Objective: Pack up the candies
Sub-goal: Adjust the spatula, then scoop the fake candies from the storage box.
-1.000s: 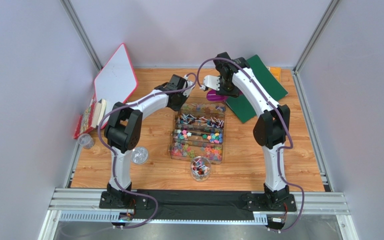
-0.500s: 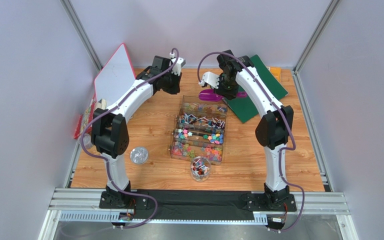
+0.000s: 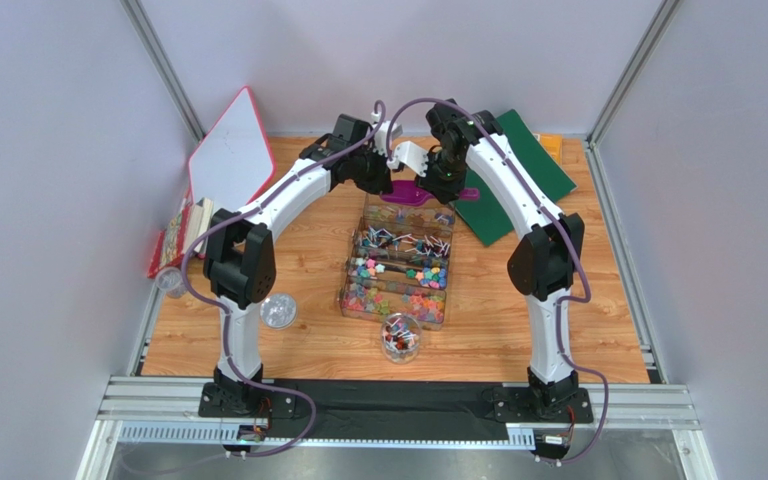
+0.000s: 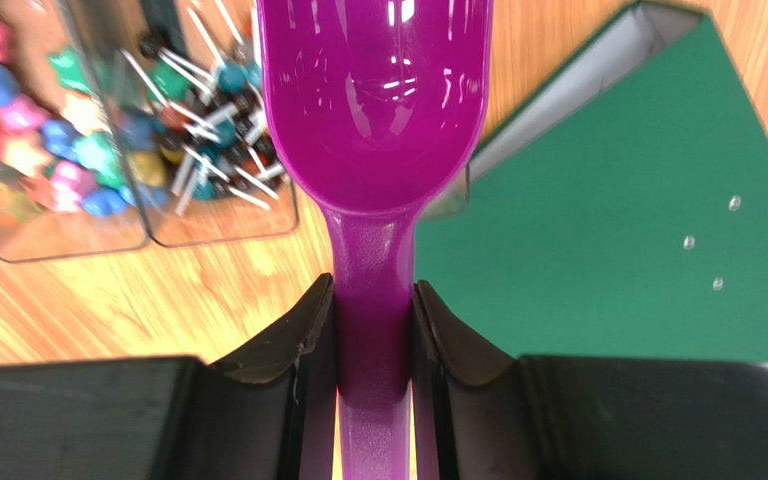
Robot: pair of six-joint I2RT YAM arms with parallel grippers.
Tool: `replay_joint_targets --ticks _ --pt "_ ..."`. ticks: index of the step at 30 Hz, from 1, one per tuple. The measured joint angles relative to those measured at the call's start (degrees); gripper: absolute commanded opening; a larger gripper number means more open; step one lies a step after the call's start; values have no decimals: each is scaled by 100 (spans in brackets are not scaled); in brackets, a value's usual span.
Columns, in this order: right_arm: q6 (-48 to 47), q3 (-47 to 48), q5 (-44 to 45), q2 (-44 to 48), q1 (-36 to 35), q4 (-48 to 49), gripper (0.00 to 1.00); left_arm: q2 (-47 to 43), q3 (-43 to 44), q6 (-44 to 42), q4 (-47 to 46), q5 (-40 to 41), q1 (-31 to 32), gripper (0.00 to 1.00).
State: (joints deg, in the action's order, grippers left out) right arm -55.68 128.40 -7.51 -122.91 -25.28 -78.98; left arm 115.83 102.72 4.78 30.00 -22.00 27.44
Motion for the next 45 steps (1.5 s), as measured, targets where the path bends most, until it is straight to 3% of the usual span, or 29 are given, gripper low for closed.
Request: replay_joint_targets --ticks 14,22,30,36,45 --pt "411 -92 -640 944 -48 -50 0 162 42 37 22 -87 87 0" --pt "496 155 -780 828 -46 -17 0 103 15 -79 -70 468 -120 0" --pt "208 260 -269 236 -52 26 0 -570 -1056 -658 -597 1239 -929 0" --pt "61 131 105 175 -22 48 0 -669 -1980 -719 -739 1303 -927 0" --pt "-37 -151 796 164 4 59 0 -120 -1862 -640 -887 1156 -868 0"
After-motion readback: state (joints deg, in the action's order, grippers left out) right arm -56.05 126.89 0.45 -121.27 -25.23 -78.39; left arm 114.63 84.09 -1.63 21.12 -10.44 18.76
